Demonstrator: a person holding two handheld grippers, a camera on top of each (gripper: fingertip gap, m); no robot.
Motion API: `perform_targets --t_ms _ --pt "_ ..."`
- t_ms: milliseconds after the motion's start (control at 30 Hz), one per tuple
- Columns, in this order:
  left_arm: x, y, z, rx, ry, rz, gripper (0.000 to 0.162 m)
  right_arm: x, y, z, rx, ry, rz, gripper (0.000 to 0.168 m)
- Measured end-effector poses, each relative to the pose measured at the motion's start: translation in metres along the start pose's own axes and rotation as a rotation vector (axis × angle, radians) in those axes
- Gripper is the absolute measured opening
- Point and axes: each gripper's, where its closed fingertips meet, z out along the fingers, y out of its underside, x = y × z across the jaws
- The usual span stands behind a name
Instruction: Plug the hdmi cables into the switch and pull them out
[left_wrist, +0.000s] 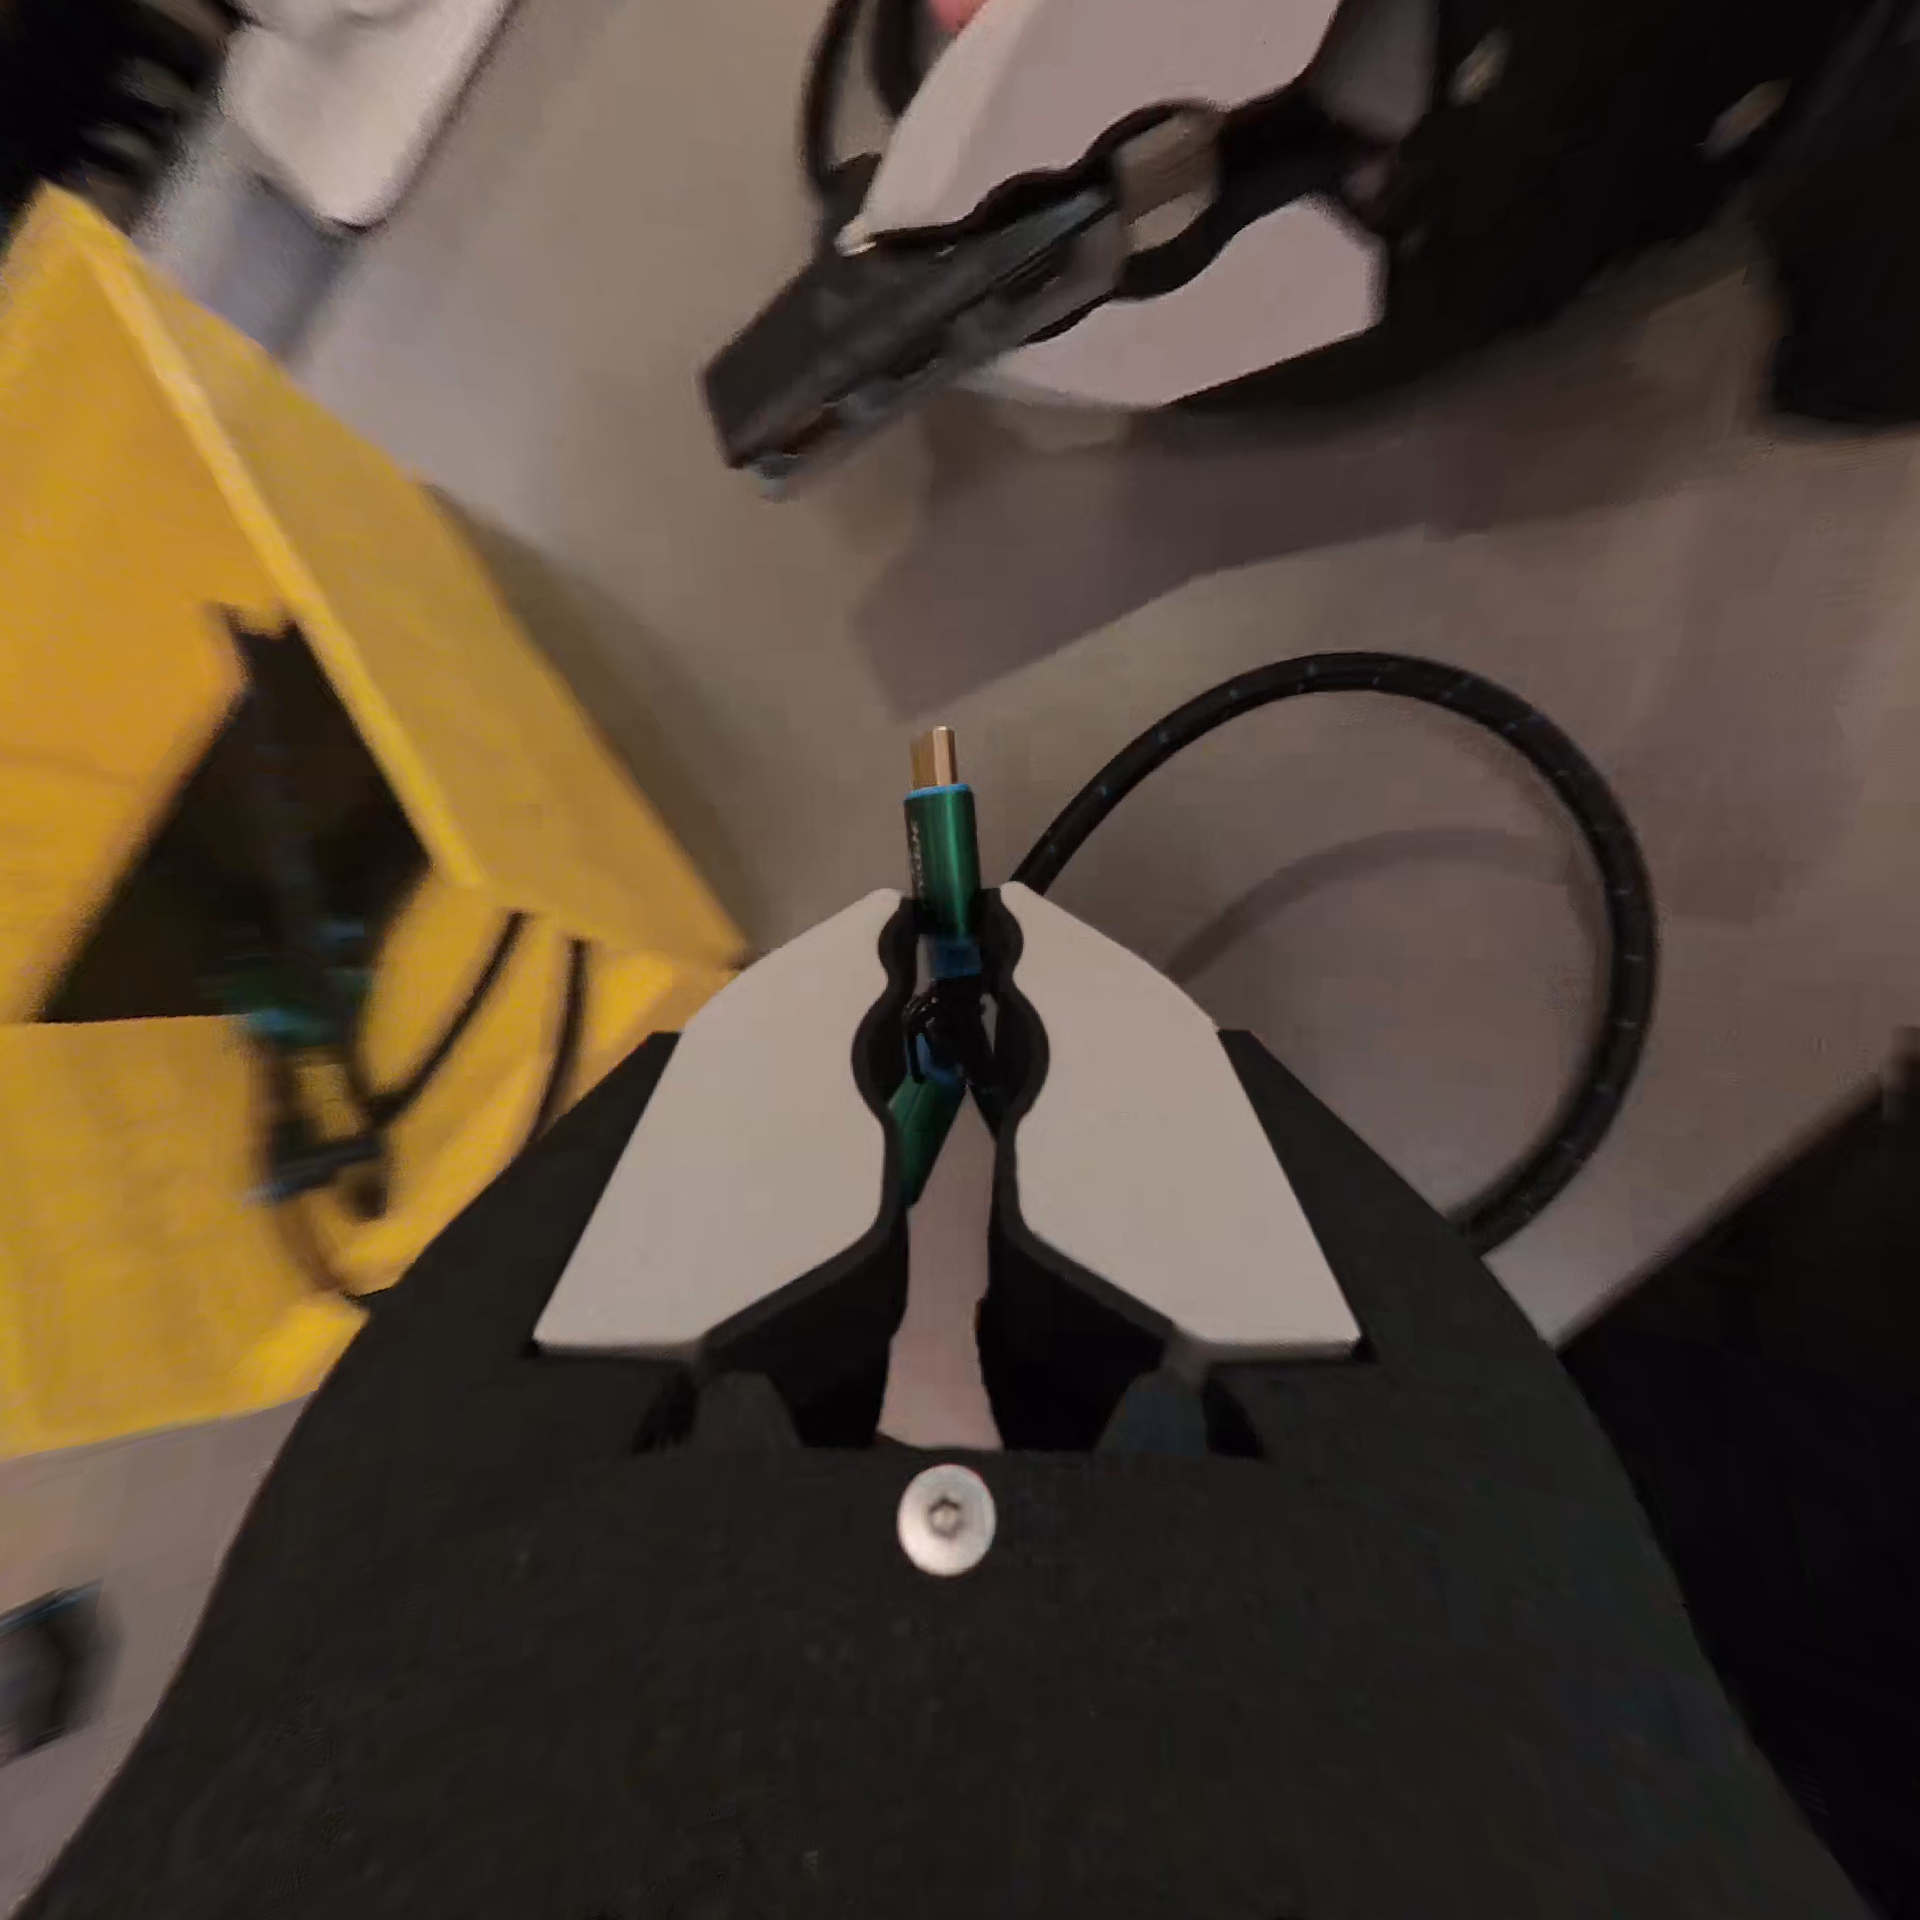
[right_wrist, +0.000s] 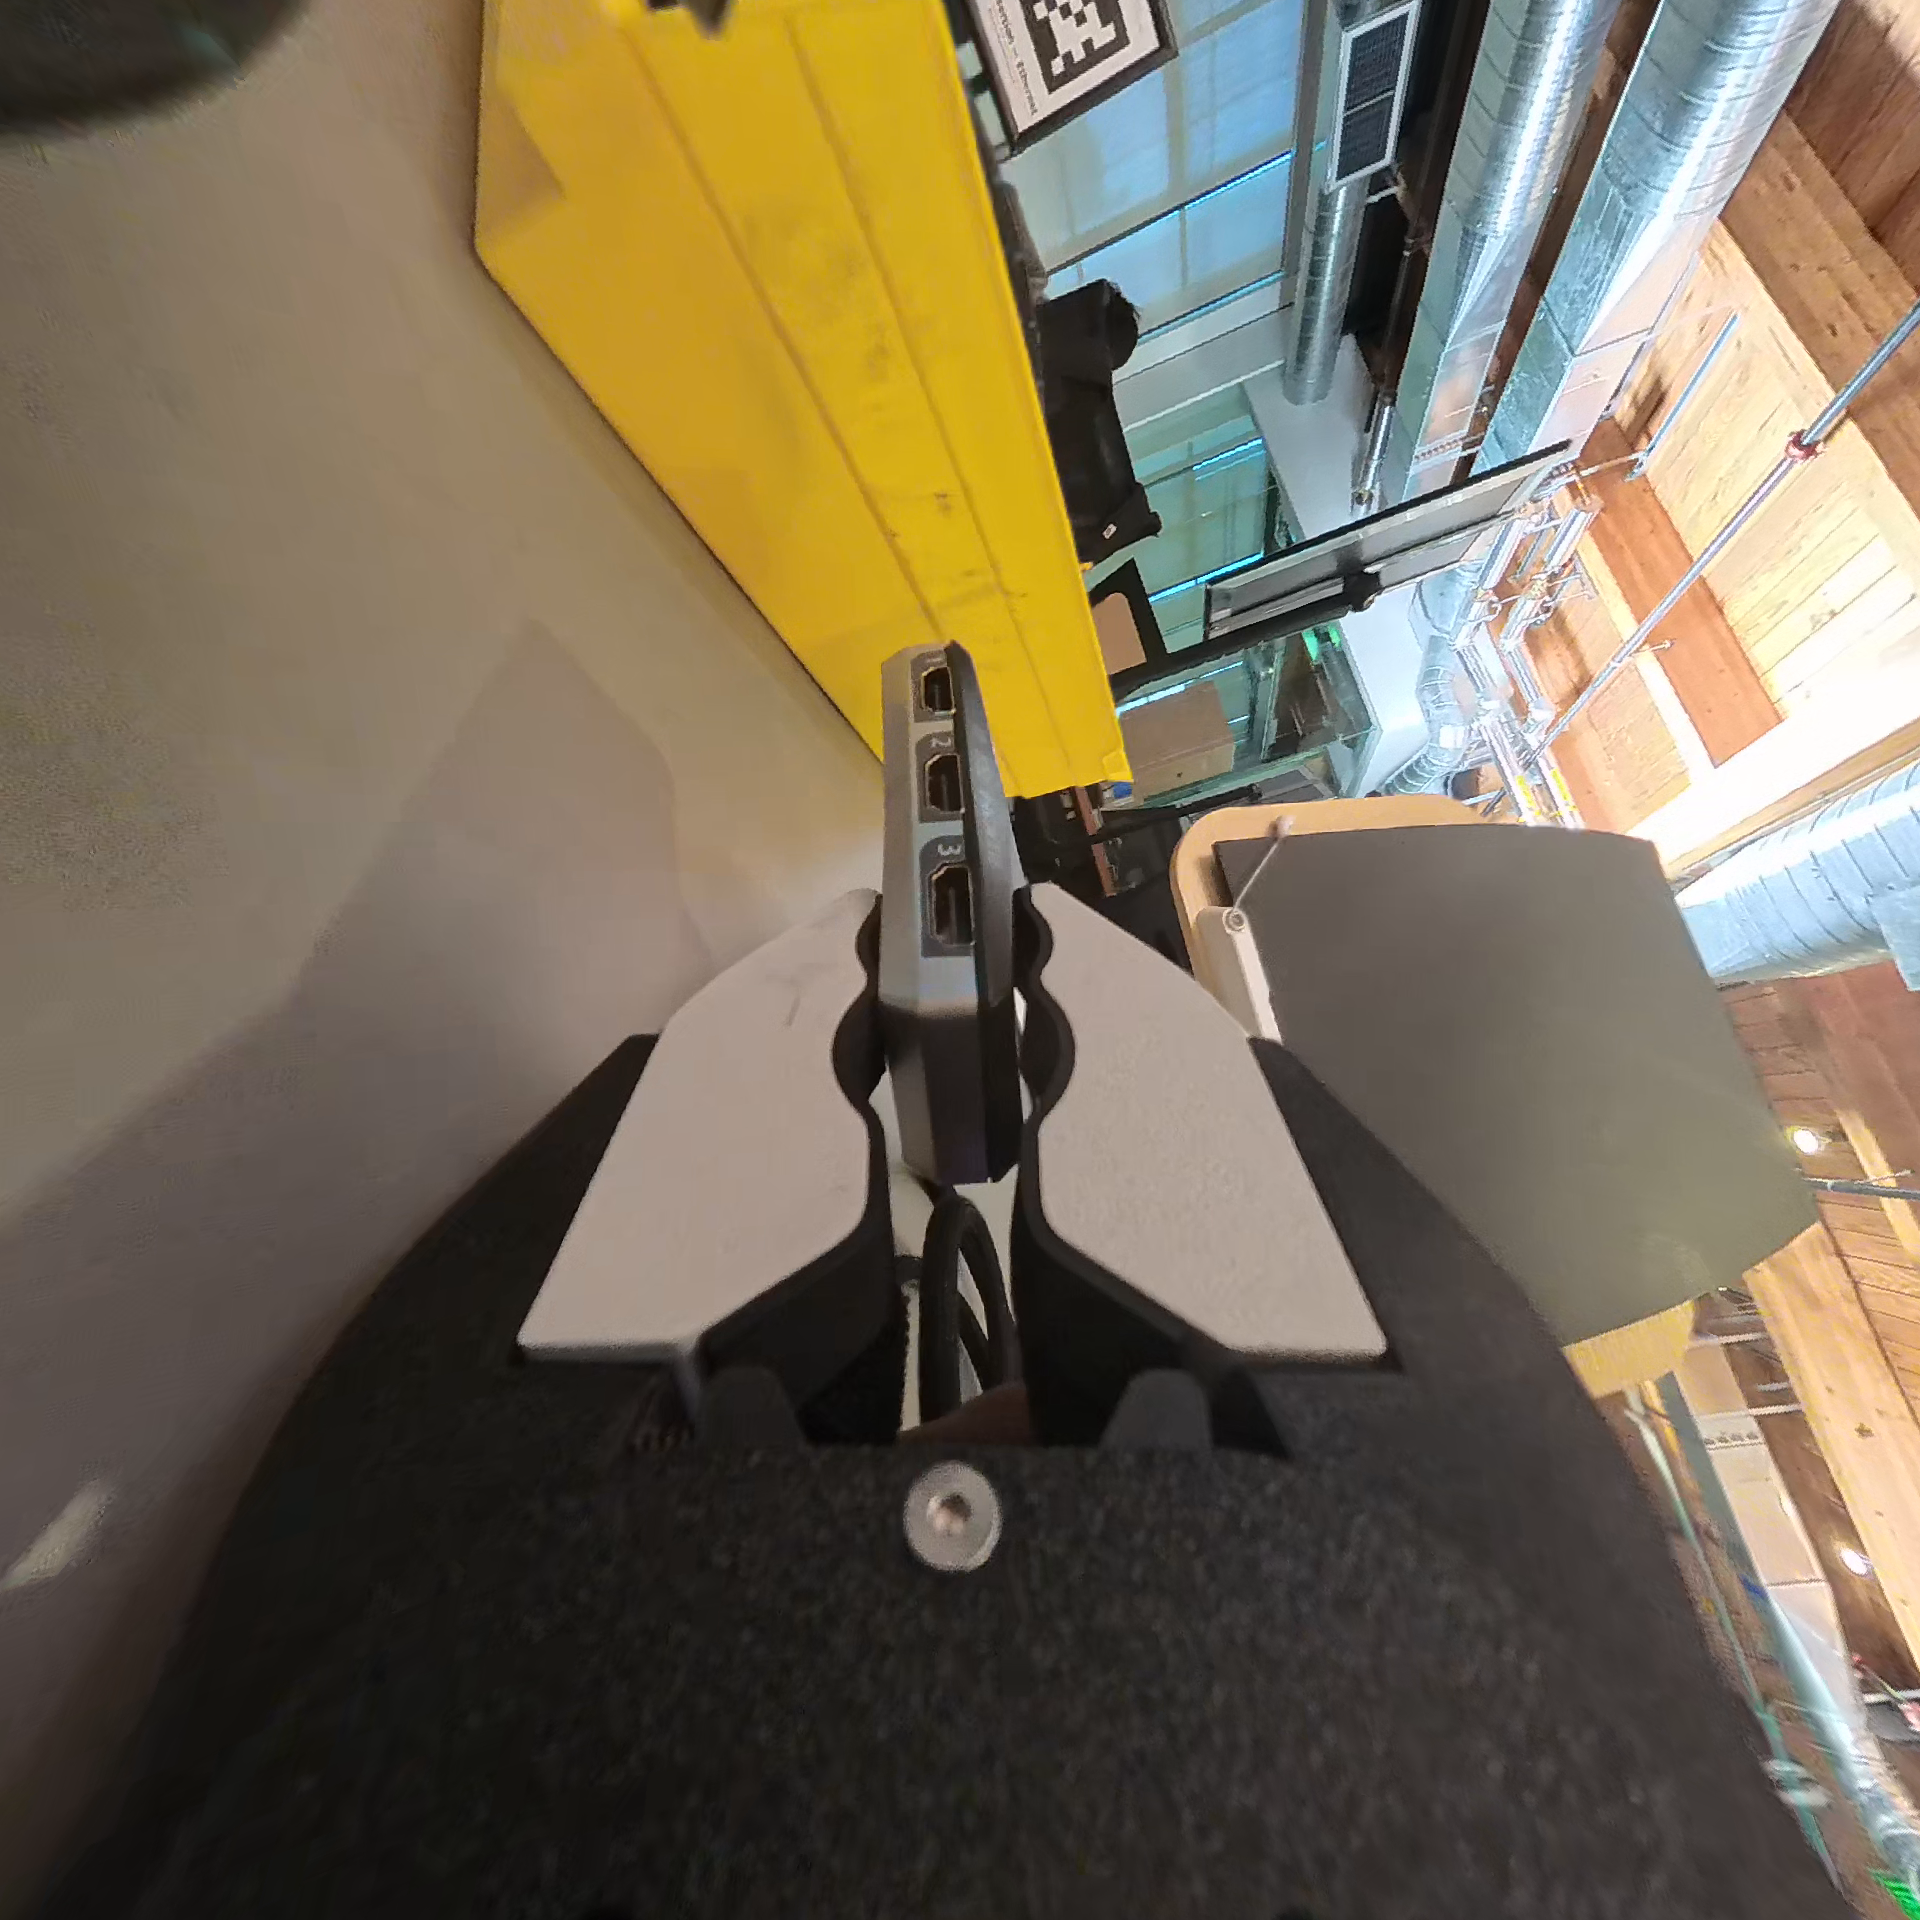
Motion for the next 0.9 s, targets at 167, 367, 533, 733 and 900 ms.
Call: perform_targets --t_ms 167,367,533,733,900 --pt "-0.029 -0.012 0.002 -0.156 -0.27 0.342 0.011 0.011 -0.027 -0.007 0.005 -0.057 -0.038 0.021" --pt "-0.027 -0.031 0.01 -0.185 -0.285 0.44 0.011 0.006 -0.04 -0.019 -0.024 -0.067 -0.132 0.021" --pt "-0.027 -0.031 0.012 -0.213 -0.279 0.475 0.011 0.001 -0.047 -0.025 -0.019 -0.048 -0.15 0.021" --pt "-0.023 -0.027 0.008 -0.219 -0.274 0.473 0.01 0.008 -0.046 -0.022 -0.051 -0.021 -0.123 0.021" --pt "-0.022 -0.028 0.011 -0.214 -0.298 0.466 0.01 0.009 -0.048 -0.022 -0.042 -0.025 -0.138 0.021"
